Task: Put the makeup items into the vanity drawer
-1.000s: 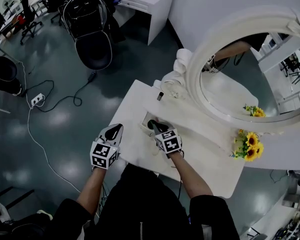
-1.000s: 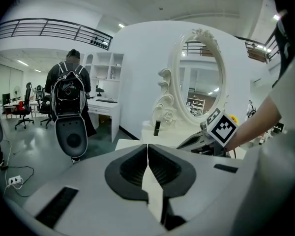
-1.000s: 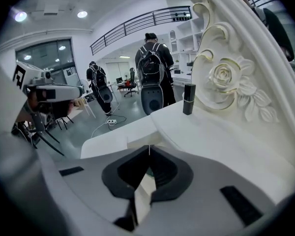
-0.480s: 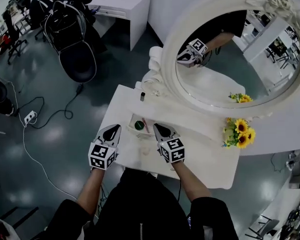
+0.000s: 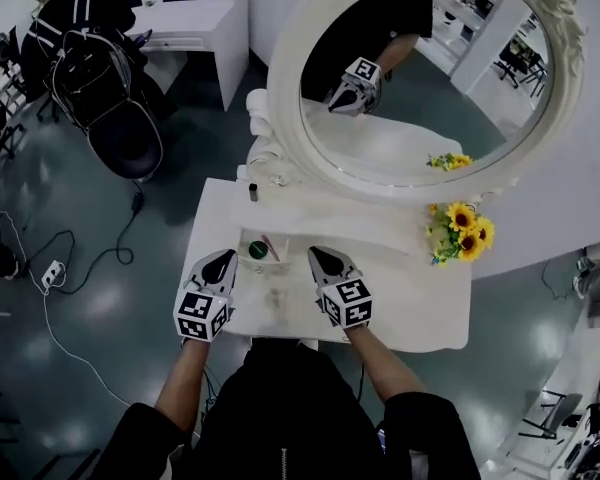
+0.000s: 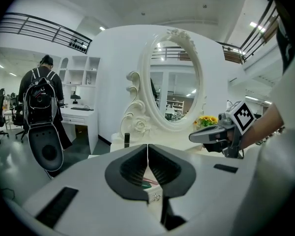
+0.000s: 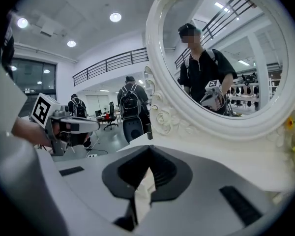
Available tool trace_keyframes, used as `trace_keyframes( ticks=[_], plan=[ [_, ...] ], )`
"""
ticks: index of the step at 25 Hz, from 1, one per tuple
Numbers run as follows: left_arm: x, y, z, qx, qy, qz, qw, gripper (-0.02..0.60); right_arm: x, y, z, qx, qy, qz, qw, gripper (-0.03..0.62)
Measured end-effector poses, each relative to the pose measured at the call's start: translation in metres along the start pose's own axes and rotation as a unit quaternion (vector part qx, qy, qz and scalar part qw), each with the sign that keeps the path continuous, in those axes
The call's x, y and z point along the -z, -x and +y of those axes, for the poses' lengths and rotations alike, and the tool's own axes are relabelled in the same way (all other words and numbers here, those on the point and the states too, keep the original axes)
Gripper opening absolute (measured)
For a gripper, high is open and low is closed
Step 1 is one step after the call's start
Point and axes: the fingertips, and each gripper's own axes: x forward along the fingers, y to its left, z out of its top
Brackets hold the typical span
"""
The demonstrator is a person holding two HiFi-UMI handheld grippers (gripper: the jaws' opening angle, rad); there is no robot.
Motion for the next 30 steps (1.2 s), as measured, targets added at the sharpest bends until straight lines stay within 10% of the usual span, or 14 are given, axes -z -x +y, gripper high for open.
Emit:
trace_keyframes(
  ticks=[19,30],
  plan=[
    [0.044,0.013,-0.009,0.031,0.003,0.033,0.9990,0.020,0.063,0.006,0.040,0.034,-0.020,0.024,0.999,0.033],
    [0.050,0.025,0.001,0.024,0.004,0.037,0.9990,0.020,0.125,-0.015,0.070,-0.007,-0.012,0.123,0.992,0.206]
  ],
)
